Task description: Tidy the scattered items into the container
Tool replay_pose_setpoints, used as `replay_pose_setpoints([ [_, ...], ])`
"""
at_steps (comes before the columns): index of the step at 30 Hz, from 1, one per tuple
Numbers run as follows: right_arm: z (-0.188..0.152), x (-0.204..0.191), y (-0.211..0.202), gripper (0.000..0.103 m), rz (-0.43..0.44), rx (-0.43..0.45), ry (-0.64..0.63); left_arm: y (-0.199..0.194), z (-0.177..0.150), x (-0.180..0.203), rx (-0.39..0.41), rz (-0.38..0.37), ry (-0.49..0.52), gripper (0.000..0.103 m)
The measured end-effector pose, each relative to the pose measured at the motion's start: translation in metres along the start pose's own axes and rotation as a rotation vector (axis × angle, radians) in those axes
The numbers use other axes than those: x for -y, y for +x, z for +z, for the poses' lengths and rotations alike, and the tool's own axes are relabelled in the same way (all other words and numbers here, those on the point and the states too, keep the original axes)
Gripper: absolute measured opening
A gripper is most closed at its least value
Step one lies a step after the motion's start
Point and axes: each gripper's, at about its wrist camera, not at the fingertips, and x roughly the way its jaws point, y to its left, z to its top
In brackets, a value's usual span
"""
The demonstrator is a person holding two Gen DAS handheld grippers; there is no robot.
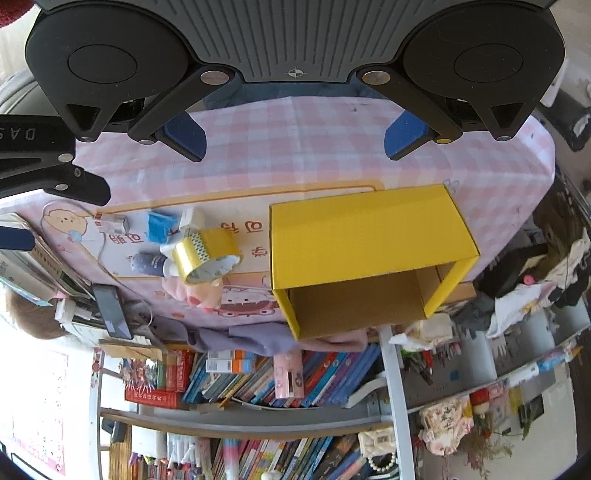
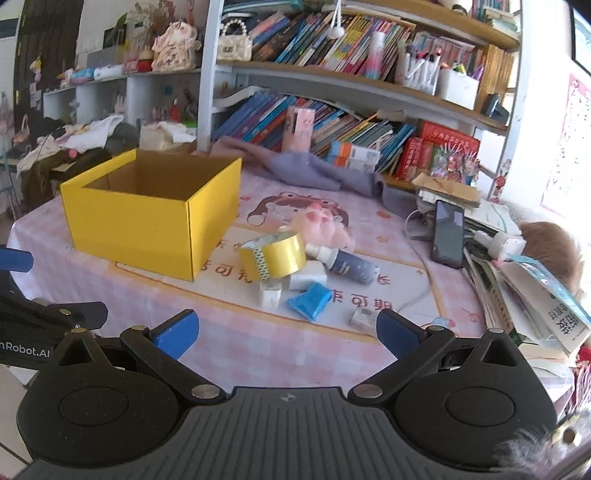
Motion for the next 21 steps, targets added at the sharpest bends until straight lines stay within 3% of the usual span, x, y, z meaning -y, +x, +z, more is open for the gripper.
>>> replay_pose_setpoints([
  [5, -0.004, 0.011, 0.003, 0.103, 0.022, -0.037, 0.056, 0.004, 0.003, 0.006, 0.008, -0.026, 0.009, 0.103],
  [11, -0.010, 0.023, -0.002, 0.103, 0.004, -0.020, 0.078, 0.007, 0.009, 0.010, 0.046, -0.096, -0.028, 0.103],
  [21, -0.016, 0.053, 0.009, 0.098, -0.033, -0.052, 0.145, 0.025, 0.023, 0.040, 0.021, -0.150, 0.071, 0.103],
])
